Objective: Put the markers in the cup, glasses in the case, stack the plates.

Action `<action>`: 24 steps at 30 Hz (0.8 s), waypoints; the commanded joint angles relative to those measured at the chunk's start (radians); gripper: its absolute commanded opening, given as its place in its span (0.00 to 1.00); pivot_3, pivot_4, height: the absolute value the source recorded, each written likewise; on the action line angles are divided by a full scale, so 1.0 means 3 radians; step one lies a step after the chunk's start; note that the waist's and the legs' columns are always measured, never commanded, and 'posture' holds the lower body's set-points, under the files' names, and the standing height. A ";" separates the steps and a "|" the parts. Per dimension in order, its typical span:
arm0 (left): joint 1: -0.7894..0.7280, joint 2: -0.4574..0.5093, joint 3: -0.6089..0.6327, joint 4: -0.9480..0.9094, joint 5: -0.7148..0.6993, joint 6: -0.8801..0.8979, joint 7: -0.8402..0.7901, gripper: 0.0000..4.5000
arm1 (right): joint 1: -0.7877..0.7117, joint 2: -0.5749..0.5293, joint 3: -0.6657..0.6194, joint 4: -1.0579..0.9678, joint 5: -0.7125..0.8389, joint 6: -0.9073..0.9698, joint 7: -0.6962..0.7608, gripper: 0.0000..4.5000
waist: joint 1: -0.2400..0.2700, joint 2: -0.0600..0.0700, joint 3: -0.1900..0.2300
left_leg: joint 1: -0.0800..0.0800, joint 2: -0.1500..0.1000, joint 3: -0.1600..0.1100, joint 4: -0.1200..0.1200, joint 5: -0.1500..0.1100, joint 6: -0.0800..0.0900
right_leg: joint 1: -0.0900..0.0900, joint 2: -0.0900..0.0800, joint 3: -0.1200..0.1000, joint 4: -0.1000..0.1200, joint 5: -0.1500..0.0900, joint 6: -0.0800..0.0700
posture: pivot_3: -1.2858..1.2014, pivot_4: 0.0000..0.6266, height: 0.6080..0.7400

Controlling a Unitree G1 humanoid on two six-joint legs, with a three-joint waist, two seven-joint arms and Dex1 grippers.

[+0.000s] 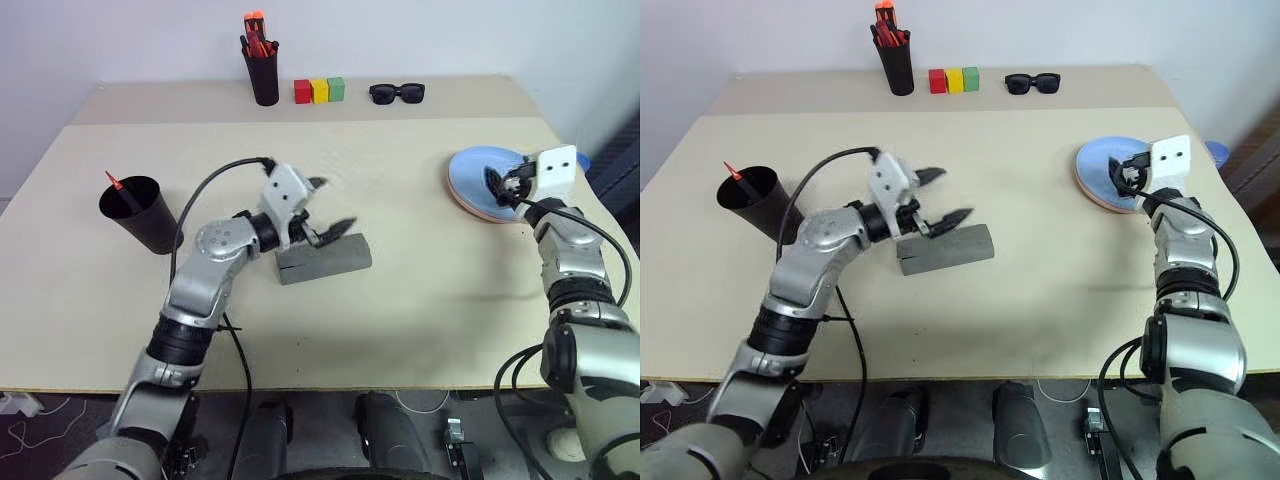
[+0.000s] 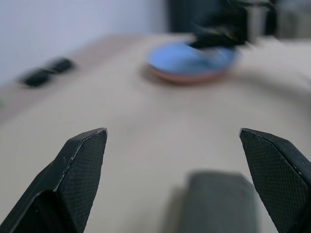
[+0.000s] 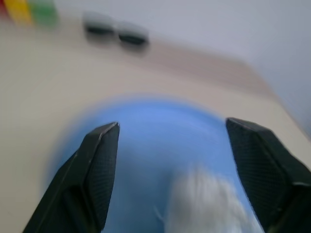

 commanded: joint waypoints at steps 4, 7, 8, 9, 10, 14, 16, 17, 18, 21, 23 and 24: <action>0.0826 0.0319 0.0589 -0.0729 -0.0665 -0.0085 -0.0331 1.00 | 0.1258 -0.0219 -0.0348 -0.2440 0.1156 0.1109 0.0682 0.80 | 0.0035 0.0003 0.0000 | -0.0009 -0.0002 -0.0001 -0.0001 -0.0001 0.0001 | -0.0006 -0.0002 0.0000 0.0000 -0.0002 0.0002 | 0.52 0.24 1.00; 0.1177 0.0347 0.0744 -0.0916 -0.0722 -0.0133 -0.0240 1.00 | 0.1743 -0.0369 -0.0524 -0.2893 0.1329 0.1408 0.0791 0.80 | 0.0070 0.0003 0.0000 | -0.0003 -0.0004 0.0001 0.0009 -0.0002 0.0002 | 0.0008 -0.0004 0.0000 -0.0010 -0.0002 0.0001 | 0.52 0.24 1.00; 0.1348 0.0360 0.0794 -0.0953 -0.0666 -0.0250 -0.0228 1.00 | 0.1926 -0.0415 -0.0588 -0.2997 0.1328 0.1432 0.0834 0.80 | 0.0087 0.0004 0.0000 | 0.0005 -0.0003 0.0001 0.0010 -0.0002 0.0002 | 0.0019 -0.0003 0.0000 -0.0016 -0.0003 -0.0007 | 0.52 0.24 1.00; 0.1462 0.0373 0.0822 -0.0974 -0.0627 -0.0341 -0.0227 1.00 | 0.2044 -0.0442 -0.0632 -0.3067 0.1321 0.1448 0.0855 0.80 | 0.0097 0.0004 -0.0001 | 0.0009 -0.0003 0.0002 0.0009 -0.0002 0.0002 | 0.0024 -0.0003 -0.0001 -0.0021 -0.0006 -0.0017 | 0.52 0.24 1.00; 0.1609 0.0362 0.0857 -0.0987 -0.0589 -0.0464 -0.0216 1.00 | 0.2192 -0.0481 -0.0695 -0.3114 0.1324 0.1457 0.0920 0.80 | 0.0097 0.0003 -0.0002 | 0.0014 0.0000 0.0002 0.0008 -0.0002 0.0003 | 0.0033 -0.0001 -0.0001 -0.0029 -0.0005 -0.0020 | 0.52 0.24 1.00; 0.2266 0.0459 0.1214 -0.0921 -0.0712 -0.0792 -0.0412 1.00 | 0.3026 -0.0565 -0.1020 -0.3485 0.1449 0.1689 0.1196 0.80 | 0.0113 0.0005 -0.0003 | 0.0013 0.0001 0.0006 0.0006 -0.0005 0.0007 | 0.0036 -0.0001 0.0000 -0.0039 -0.0005 -0.0022 | 0.52 0.24 1.00; 0.2452 0.0526 0.1335 -0.0840 -0.0795 -0.0837 -0.0506 1.00 | 0.3311 -0.0552 -0.1092 -0.3575 0.1480 0.1789 0.1260 0.80 | 0.0117 0.0005 -0.0003 | 0.0006 0.0002 0.0006 0.0003 -0.0008 0.0013 | 0.0028 -0.0002 0.0000 -0.0040 -0.0006 -0.0021 | 0.52 0.24 1.00; 0.2516 0.0565 0.1392 -0.0778 -0.0794 -0.0900 -0.0553 1.00 | 0.3421 -0.0523 -0.1118 -0.3591 0.1506 0.1820 0.1291 0.80 | 0.0117 0.0007 -0.0003 | 0.0005 0.0002 0.0006 0.0004 -0.0008 0.0013 | 0.0028 -0.0001 -0.0001 -0.0041 -0.0006 -0.0022 | 0.52 0.24 1.00; 0.2557 0.0600 0.1437 -0.0727 -0.0793 -0.0954 -0.0587 1.00 | 0.3507 -0.0504 -0.1138 -0.3588 0.1518 0.1828 0.1335 0.80 | 0.0116 0.0006 -0.0004 | 0.0004 0.0002 0.0008 0.0007 -0.0008 0.0013 | 0.0027 -0.0002 -0.0001 -0.0041 -0.0006 -0.0022 | 0.52 0.24 1.00; 0.2586 0.0677 0.1562 -0.0611 -0.0853 -0.0983 -0.0638 1.00 | 0.3678 -0.0438 -0.1189 -0.3502 0.1439 0.1694 0.1425 0.80 | 0.0114 0.0004 -0.0005 | 0.0006 0.0004 0.0012 0.0013 -0.0009 0.0012 | 0.0032 -0.0002 -0.0001 -0.0045 -0.0008 -0.0018 | 0.52 0.24 1.00; 0.2563 0.0708 0.1587 -0.0556 -0.0871 -0.0997 -0.0650 1.00 | 0.3744 -0.0382 -0.1239 -0.3441 0.1394 0.1585 0.1442 0.80 | 0.0114 0.0005 -0.0005 | 0.0005 0.0005 0.0014 0.0014 -0.0009 0.0012 | 0.0032 -0.0003 0.0000 -0.0047 -0.0009 -0.0017 | 0.52 0.24 1.00; 0.2547 0.0712 0.1587 -0.0543 -0.0884 -0.0984 -0.0641 1.00 | 0.3782 -0.0354 -0.1262 -0.3434 0.1393 0.1549 0.1465 0.80 | 0.0115 0.0005 -0.0005 | 0.0005 0.0005 0.0015 0.0013 -0.0009 0.0012 | 0.0031 -0.0004 0.0000 -0.0048 -0.0009 -0.0017 | 0.52 0.24 1.00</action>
